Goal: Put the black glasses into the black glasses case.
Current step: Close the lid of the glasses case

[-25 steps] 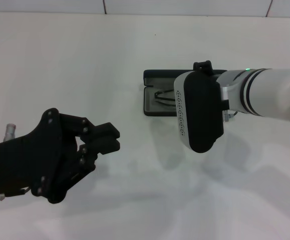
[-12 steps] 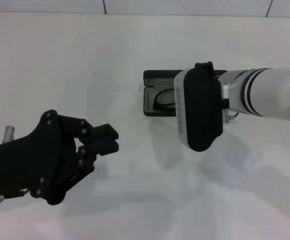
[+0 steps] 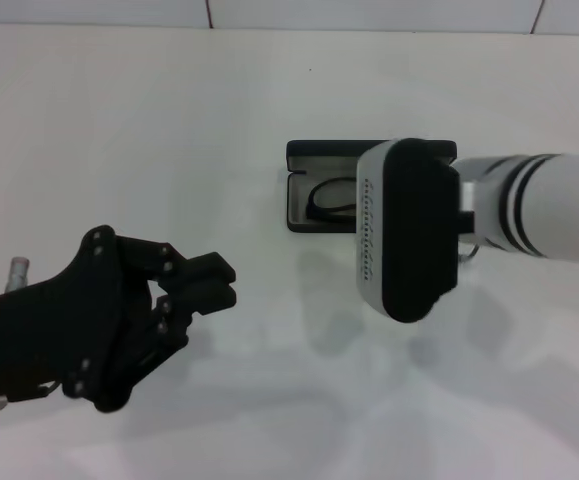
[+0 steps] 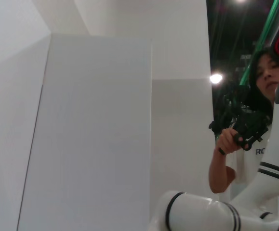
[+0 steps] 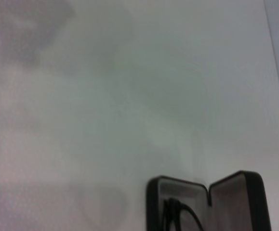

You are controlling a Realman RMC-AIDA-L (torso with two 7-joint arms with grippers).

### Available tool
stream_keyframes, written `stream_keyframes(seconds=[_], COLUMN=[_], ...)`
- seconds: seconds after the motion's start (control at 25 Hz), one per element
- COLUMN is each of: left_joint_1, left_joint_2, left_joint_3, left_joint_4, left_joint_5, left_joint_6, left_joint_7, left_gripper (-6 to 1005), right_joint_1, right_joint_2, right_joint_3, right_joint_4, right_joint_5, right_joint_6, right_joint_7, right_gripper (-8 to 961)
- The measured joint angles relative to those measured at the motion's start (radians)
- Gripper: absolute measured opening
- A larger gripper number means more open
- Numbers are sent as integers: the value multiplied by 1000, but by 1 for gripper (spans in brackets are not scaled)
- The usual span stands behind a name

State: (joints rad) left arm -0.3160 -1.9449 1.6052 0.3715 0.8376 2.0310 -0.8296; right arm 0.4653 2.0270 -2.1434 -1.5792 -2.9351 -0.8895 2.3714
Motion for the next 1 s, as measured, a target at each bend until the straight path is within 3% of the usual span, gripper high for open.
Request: stream_keyframes(seconds=[0.32, 0.4, 0.56, 0.76, 1.0], left_joint_1=[0, -1, -31, -105, -224], left_joint_2=[5, 11, 20, 21, 21], left_joint_3=[-70, -91, -113, -132, -140], left_joint_4=[0, 0, 3, 11, 33], left_joint_5=[0, 3, 6, 10, 33], left_joint_6=[0, 0, -16, -113, -318], left_joint_7=[-17, -31, -51, -133, -246], left_gripper=[99, 99, 99, 98, 100], right_joint_1=[-143, -174, -245, -299, -369], right_joint_2=[-11, -11, -11, -13, -13], right_joint_3=[110, 178, 442, 734, 976], right_joint_4=[-209, -261, -324, -215, -25], right_joint_5=[240, 346, 670, 948, 1007], right_joint_6=[-108, -172, -381, -562, -574], right_joint_7=[-50, -100, -261, -416, -545], right_gripper=[76, 77, 78, 80, 83])
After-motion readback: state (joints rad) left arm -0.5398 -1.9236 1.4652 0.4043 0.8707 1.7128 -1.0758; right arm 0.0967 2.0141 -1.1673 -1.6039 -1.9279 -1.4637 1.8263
